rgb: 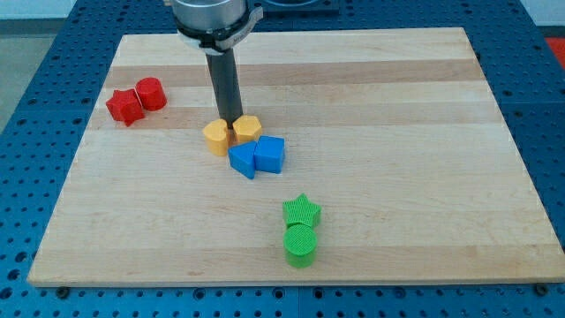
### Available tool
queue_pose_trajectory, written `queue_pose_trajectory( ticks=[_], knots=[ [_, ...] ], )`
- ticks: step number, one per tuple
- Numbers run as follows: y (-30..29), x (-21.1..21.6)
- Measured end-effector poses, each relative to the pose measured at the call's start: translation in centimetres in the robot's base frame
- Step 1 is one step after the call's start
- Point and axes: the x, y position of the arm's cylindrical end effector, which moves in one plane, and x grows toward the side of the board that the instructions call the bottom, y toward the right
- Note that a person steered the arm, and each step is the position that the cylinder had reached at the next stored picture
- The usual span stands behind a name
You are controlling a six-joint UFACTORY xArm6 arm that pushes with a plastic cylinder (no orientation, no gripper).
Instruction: Move your arm towards the red star
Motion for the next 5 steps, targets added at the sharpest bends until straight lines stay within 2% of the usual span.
queue_pose_trajectory(
  ticks=[4,5],
  knots=[
    [-1.2,-0.5],
    [-5.0,0.0]
  ],
)
